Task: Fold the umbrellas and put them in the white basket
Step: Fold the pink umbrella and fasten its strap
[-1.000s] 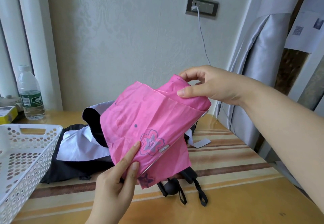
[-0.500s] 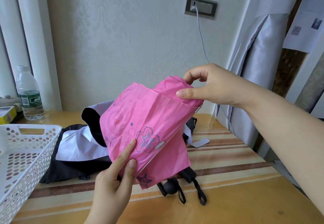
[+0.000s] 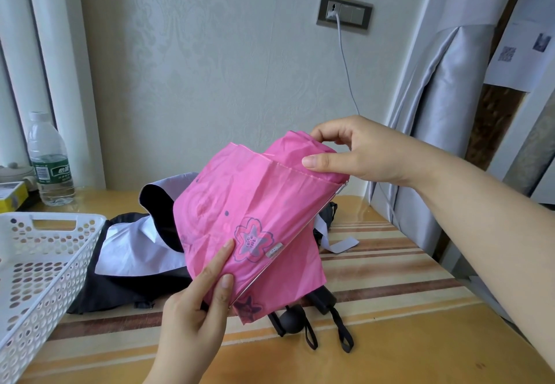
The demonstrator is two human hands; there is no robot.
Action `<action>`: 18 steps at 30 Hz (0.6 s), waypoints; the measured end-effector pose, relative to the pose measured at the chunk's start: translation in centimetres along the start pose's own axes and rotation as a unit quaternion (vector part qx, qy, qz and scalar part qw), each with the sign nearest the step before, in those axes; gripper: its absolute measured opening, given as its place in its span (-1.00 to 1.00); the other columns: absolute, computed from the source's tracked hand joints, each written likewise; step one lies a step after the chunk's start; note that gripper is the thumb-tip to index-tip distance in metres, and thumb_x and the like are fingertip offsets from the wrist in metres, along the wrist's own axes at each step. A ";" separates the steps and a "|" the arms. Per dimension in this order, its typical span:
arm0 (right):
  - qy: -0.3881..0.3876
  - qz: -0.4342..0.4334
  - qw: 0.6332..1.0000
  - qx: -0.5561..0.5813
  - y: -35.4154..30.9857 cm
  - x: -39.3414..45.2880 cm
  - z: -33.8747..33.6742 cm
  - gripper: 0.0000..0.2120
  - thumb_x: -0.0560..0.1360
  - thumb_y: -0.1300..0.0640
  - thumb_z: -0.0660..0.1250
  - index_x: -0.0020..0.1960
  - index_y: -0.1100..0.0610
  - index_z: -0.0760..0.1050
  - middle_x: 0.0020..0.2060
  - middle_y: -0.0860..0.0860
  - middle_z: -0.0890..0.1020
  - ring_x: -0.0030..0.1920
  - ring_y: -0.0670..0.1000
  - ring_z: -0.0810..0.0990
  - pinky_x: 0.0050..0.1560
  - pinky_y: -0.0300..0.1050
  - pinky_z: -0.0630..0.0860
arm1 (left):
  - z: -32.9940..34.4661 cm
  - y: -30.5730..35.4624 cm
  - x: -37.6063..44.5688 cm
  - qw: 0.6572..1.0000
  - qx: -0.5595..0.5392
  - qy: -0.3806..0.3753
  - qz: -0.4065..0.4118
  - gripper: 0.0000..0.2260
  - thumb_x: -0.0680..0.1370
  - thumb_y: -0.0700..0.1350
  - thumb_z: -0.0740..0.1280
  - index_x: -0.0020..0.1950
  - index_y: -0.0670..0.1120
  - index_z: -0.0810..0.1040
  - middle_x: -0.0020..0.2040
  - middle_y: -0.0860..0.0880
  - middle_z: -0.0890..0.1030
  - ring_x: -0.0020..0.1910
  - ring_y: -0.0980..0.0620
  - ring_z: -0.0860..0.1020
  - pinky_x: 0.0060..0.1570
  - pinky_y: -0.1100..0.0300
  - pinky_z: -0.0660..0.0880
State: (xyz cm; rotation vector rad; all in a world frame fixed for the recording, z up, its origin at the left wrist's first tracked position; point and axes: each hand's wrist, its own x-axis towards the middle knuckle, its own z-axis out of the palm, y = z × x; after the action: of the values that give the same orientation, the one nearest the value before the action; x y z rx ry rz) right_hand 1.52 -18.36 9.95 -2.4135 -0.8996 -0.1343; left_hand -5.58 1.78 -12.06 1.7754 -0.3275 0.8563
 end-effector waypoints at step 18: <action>0.128 -0.094 0.982 0.107 0.4 0.2 1.3 -0.69 0.29 -0.07 0.51 -0.28 0.15 0.54 -0.32 0.14 0.55 -0.16 -0.03 0.49 0.10 0.02 0.40 | 0.8 0.9 0.3 0.966 -0.220 0.025 -0.134 -0.56 0.51 -0.15 0.23 0.01 0.46 0.57 -0.47 0.03 0.46 -0.47 0.08 0.35 -0.43 0.36 0.43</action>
State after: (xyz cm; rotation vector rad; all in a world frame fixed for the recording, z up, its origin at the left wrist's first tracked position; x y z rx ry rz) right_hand 1.75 -17.79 8.71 -2.0551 -0.9656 -0.3886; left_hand -5.56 0.76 -11.32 1.3440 -0.2165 0.5806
